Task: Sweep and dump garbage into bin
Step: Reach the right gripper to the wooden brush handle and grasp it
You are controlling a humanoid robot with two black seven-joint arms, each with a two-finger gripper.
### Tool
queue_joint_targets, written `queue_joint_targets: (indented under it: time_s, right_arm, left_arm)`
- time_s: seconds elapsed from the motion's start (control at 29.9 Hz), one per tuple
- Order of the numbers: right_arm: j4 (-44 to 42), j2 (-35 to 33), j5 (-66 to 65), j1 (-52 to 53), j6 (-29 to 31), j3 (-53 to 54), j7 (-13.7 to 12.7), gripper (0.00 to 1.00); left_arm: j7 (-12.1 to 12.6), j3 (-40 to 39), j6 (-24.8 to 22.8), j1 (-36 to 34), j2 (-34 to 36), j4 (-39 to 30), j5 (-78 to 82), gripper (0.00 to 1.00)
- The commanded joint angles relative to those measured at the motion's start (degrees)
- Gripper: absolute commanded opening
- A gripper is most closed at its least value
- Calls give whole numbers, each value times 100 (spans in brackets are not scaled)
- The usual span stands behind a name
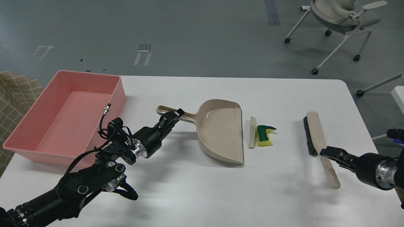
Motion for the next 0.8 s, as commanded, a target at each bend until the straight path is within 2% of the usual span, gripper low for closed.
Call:
queue_joint_targets:
  time_s: [0.0,0.2,0.4,0.77]
  right_arm:
    - [-24,80,-129,17,0,11,-41,78]
    - [-33,290,-418,52,0,11,-120,76]
    - [-33,405,-709,148,0,2,-134,59]
    - [-33,396,-665,166,0,-68,-134,59]
  left_arm:
    - [2,8,-2,1,-1,0,10,4]
    - [2,-1,-2,10,-1,0,2,4]
    - [-7,-1,7,19,7,0,2,4]
    - [-7,8,-2,10,16,0,2,4]
